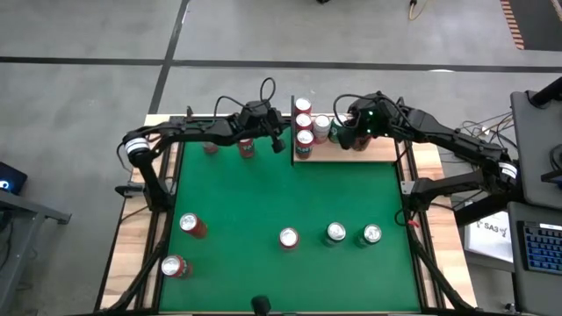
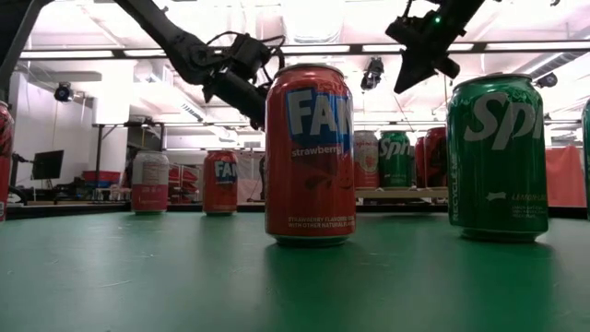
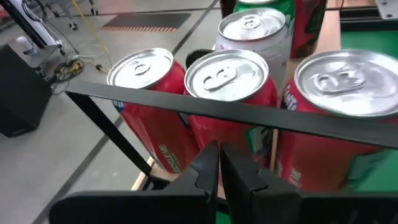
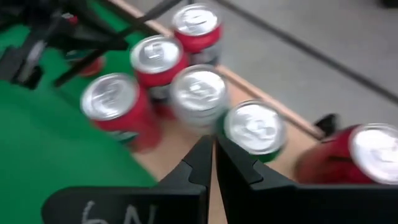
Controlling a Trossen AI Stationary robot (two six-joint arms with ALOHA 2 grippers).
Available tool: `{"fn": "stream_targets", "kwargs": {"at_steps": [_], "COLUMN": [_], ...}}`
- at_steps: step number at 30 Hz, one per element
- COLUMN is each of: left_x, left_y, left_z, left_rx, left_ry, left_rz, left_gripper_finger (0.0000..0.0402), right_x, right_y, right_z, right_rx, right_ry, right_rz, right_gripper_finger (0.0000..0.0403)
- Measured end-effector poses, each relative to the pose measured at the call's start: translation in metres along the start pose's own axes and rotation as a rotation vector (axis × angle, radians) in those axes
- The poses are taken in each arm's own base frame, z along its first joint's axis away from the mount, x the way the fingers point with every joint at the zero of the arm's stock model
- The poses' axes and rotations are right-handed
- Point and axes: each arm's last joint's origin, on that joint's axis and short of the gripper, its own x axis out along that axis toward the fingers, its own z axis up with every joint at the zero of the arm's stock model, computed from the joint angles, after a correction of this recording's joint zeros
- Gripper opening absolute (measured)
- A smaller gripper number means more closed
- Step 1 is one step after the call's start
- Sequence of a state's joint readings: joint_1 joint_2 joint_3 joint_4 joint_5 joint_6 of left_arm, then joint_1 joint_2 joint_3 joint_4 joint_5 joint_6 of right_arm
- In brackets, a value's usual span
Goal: Place canned beverage on shelf
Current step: Adjust the soda cans on the shelf
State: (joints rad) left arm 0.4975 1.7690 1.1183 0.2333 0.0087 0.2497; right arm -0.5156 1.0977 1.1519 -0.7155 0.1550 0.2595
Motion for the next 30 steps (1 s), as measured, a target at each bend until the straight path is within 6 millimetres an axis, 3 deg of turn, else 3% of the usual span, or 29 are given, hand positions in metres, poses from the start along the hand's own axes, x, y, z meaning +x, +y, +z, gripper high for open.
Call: {"fn": "stream_targets", "kwargs": {"at_steps": [12,30], "left_x": [-0.041,-0.115], "left_y": [-0.014,-0.037], "left_z": [0.03,0.041], "left_rx": [-0.005,-0.01], "left_ry": [-0.023,-0.175], "left_rz": [-0.049,-0.107], "left_gripper_finger": [0.0,0.0], "right_x": [0.038,0.094], "right_y": [0.025,0.045], "right_z": [-0.003,-0.011], "right_rx": [-0.018,-0.034], "right_ry": [0.094,0.156], "right_rz": [0.133,0.128], "right_gripper_finger": [0.0012,0.0012]}}
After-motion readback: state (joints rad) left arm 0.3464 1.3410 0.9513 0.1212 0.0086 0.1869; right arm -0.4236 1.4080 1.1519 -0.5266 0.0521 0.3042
